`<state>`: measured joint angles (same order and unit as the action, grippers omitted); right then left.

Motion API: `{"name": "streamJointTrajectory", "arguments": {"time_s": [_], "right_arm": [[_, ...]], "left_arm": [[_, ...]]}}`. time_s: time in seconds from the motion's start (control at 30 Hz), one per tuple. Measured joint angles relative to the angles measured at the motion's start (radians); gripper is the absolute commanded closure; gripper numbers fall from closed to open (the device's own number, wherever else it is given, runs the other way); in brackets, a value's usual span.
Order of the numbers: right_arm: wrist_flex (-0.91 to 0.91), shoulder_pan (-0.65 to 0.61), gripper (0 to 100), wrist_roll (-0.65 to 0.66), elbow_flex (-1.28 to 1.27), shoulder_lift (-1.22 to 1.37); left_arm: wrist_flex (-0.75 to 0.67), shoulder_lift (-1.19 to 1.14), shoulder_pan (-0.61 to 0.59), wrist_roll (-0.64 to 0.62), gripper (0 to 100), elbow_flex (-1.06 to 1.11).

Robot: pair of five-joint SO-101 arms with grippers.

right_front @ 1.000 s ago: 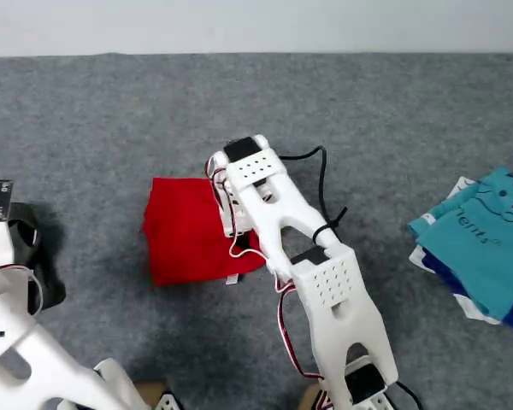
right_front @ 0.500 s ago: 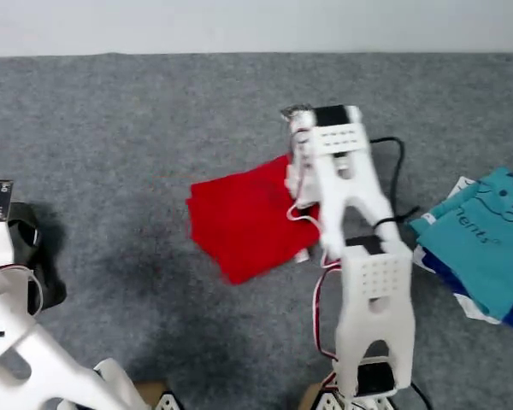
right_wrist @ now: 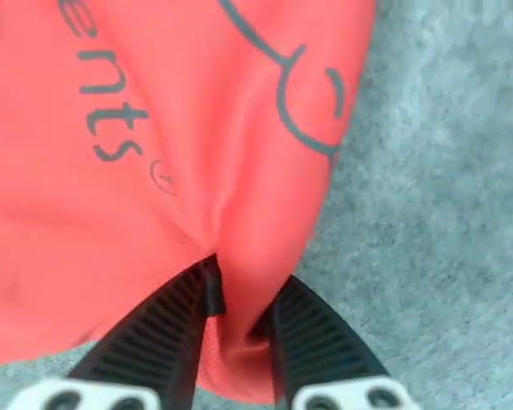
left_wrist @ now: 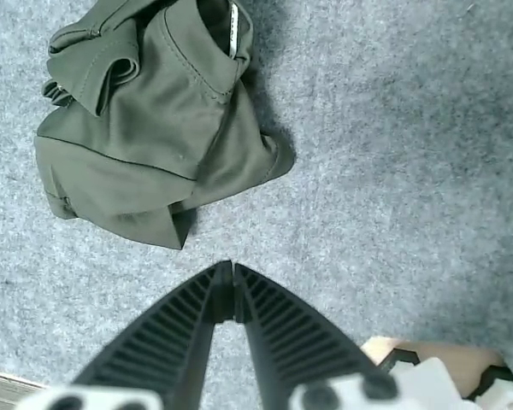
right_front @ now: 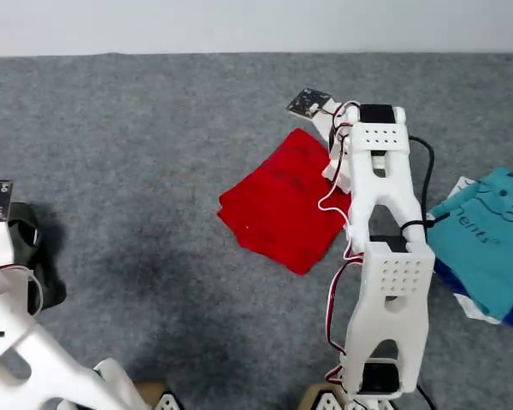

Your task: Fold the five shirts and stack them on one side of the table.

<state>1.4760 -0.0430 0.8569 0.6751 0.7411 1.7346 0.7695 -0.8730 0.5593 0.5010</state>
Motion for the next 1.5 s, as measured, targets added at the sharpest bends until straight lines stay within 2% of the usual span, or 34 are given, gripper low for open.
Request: {"name": "streamJointTrajectory", "arguments": {"time_s": [0.07, 0.17, 0.3, 0.43, 0.63, 1.03, 1.37, 1.5], "right_arm": [[0.046, 0.0, 79.2, -0.017, 0.025, -0.031], [0.112, 0.002, 77.5, -0.147, 0.06, -0.101], [0.218, -0.034, 84.2, -0.285, 0.068, -0.167], [0.278, -0.117, 99.4, -0.377, 0.068, -0.189], [0.278, -0.175, 98.7, -0.535, 0.025, -0.193], [0.262, -0.224, 98.8, -0.575, -0.315, -0.158], [0.262, -0.387, 98.8, -0.621, -0.351, -0.155], [0.275, -0.397, 98.9, -0.621, -0.351, -0.155]], "left_arm": [[0.0, 0.0, 0.0, 0.0, 99, 0.0], [0.0, 0.0, 0.0, 0.0, 99, 0.0], [0.0, 0.0, 0.0, 0.0, 99, 0.0], [0.0, 0.0, 0.0, 0.0, 99, 0.0], [0.0, 0.0, 0.0, 0.0, 99, 0.0], [0.0, 0.0, 0.0, 0.0, 99, 0.0], [0.0, 0.0, 0.0, 0.0, 99, 0.005], [0.0, 0.0, 0.0, 0.0, 99, 0.005]]}}
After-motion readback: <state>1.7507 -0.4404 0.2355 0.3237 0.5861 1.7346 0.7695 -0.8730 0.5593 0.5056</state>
